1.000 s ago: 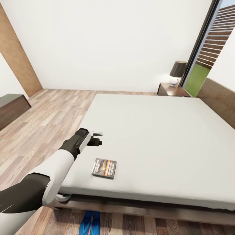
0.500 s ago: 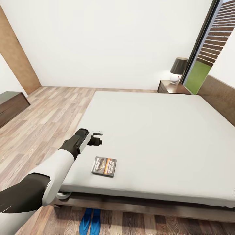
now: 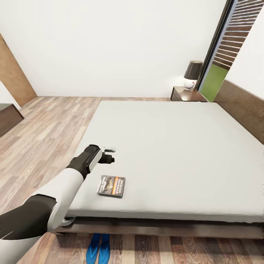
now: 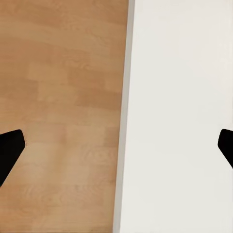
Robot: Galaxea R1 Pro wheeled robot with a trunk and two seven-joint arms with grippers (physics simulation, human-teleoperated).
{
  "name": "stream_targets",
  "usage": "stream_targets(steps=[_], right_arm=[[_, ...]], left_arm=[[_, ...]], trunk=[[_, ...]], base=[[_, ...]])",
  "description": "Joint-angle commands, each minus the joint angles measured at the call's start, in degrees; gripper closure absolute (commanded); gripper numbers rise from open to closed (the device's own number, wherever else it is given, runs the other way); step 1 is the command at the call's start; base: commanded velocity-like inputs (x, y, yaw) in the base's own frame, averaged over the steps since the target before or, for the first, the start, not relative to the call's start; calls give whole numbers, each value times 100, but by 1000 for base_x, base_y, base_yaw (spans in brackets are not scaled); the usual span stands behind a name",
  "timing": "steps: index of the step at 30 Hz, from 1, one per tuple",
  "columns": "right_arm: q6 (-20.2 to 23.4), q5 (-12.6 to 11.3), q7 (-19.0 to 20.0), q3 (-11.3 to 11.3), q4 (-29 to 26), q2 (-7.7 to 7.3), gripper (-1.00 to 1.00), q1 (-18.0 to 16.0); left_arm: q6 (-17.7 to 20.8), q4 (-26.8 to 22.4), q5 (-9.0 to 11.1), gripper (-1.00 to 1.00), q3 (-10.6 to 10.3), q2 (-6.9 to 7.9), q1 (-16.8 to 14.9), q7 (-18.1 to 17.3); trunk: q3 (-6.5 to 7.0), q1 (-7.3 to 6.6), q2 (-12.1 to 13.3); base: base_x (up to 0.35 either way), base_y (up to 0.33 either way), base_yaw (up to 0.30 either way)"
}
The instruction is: In the bedroom, move the book from the bed onto either nightstand, and place the two sandals side by side next to the bed.
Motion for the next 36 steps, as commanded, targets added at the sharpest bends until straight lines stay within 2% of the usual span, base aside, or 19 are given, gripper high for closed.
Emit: stream_targets(steps=[1,23,36], right_arm=[[21,50,2,-31,-7,0,-100,2],[25,54,14,-27,-1,4,-100,18],[-5,54,5,191,-3,11,-100,24]], left_arm=[[22,-6,52,-100,-30,3,-2,30],[15,-6,76,-100,-26,35,-10,19],[5,-6,63,-100,-29,48,-10,21]], trunk=[[-11,0,-2],[-192,0,-2],[-296,0,-2]], base=[[0,0,-149],[0,0,-137],[0,0,16]])
